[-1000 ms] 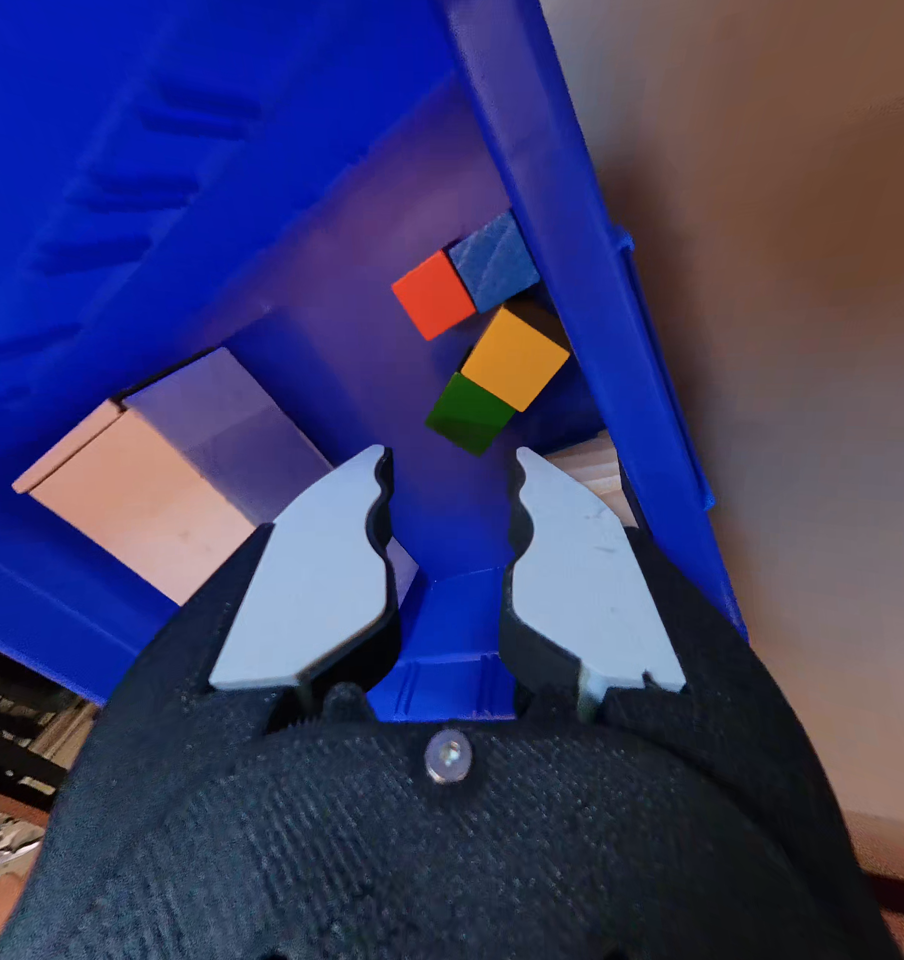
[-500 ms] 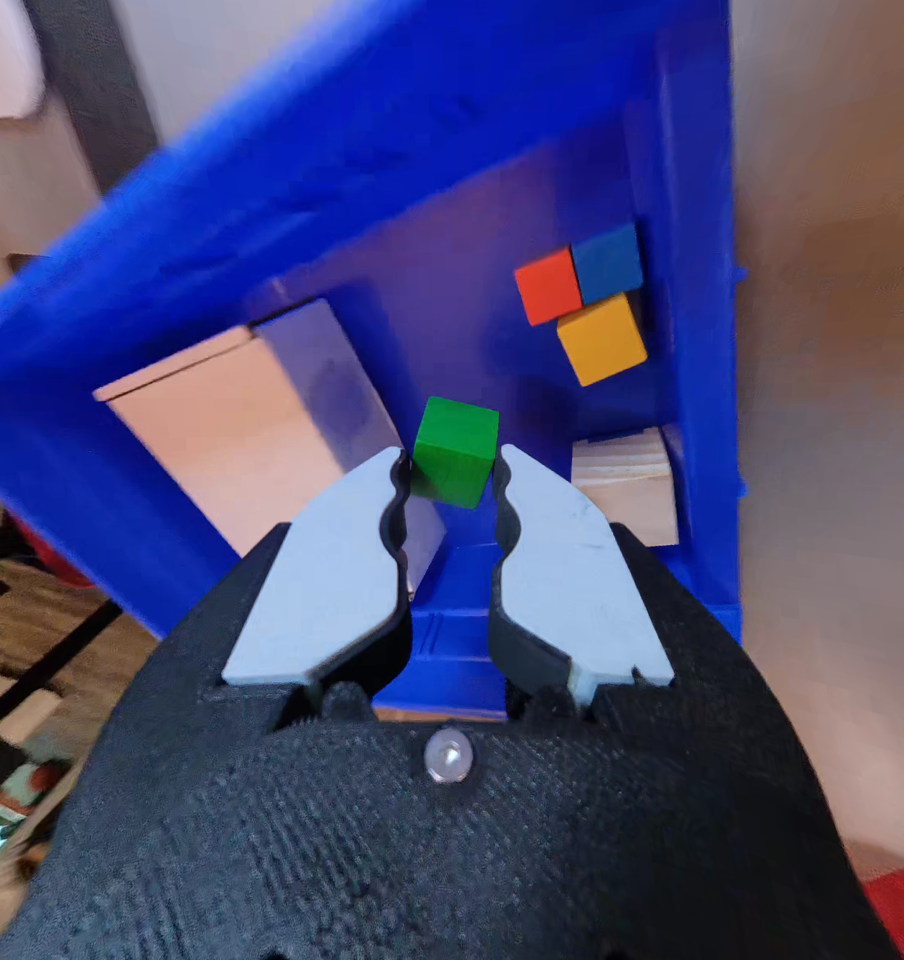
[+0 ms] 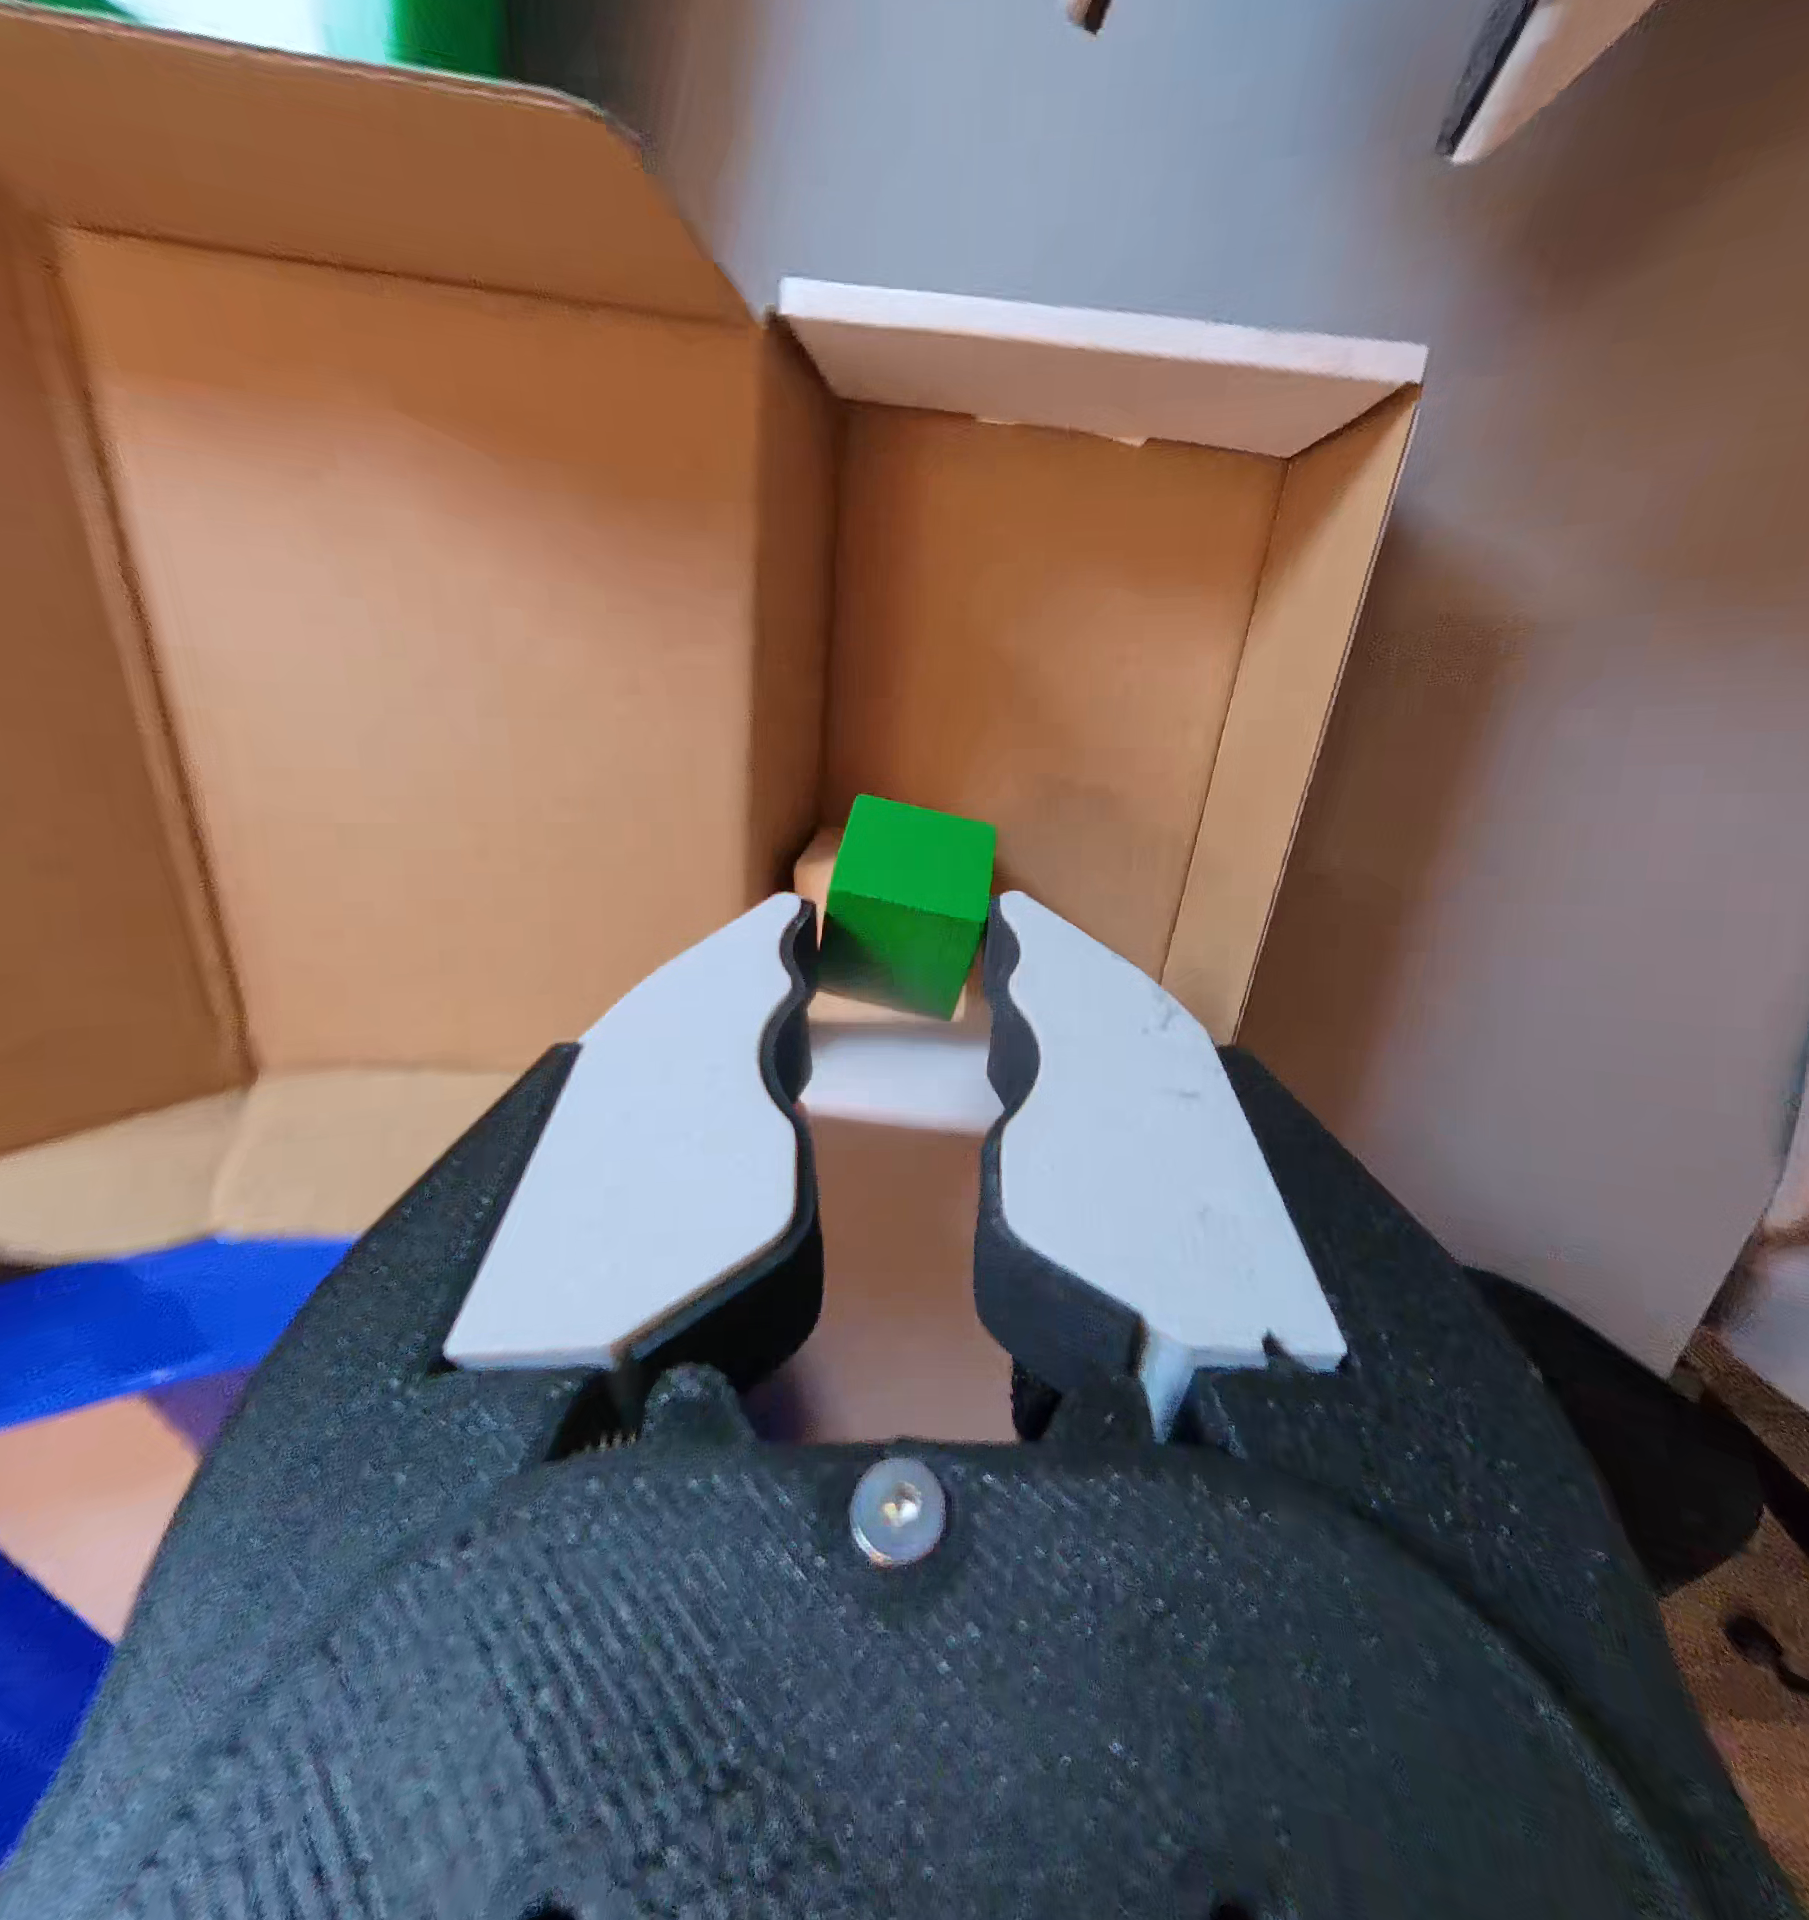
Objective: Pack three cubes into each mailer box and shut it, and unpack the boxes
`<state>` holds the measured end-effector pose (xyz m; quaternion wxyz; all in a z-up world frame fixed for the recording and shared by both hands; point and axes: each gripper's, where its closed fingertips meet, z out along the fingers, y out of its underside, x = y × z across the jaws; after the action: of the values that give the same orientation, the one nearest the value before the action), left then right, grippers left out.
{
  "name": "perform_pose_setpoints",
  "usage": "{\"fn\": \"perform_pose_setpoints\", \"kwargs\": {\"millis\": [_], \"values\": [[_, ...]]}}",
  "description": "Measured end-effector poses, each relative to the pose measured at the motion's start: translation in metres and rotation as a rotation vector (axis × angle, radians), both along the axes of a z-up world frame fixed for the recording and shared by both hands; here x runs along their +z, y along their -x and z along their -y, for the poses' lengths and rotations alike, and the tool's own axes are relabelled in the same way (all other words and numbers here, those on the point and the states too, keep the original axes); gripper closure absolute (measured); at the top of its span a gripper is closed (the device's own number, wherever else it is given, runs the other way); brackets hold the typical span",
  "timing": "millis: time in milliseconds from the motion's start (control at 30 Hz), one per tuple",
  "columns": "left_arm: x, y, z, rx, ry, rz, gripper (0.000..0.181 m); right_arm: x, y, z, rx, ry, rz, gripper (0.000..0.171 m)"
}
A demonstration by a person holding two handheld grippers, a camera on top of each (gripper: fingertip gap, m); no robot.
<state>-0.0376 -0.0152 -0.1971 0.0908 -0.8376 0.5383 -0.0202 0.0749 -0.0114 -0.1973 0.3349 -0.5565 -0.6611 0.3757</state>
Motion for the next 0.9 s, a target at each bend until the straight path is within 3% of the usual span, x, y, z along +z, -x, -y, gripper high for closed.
{"fn": "perform_pose_setpoints", "kwargs": {"millis": [233,567,700,900], "values": [[-0.054,-0.019,0.004,-0.044,0.108,-0.121,0.151,-0.002,-0.001,0.001,0.006,-0.013,0.010,0.125],[-0.056,-0.021,0.001,-0.073,0.081,-0.166,0.143,0.000,-0.004,-0.001,0.004,-0.017,0.002,0.125],[-0.028,-0.012,-0.007,-0.068,0.001,-0.112,0.143,0.001,-0.004,-0.002,0.000,-0.019,0.001,0.125],[0.072,0.050,-0.058,0.140,-0.273,0.072,0.143,0.001,-0.004,-0.002,0.000,-0.008,-0.002,0.125]]}}
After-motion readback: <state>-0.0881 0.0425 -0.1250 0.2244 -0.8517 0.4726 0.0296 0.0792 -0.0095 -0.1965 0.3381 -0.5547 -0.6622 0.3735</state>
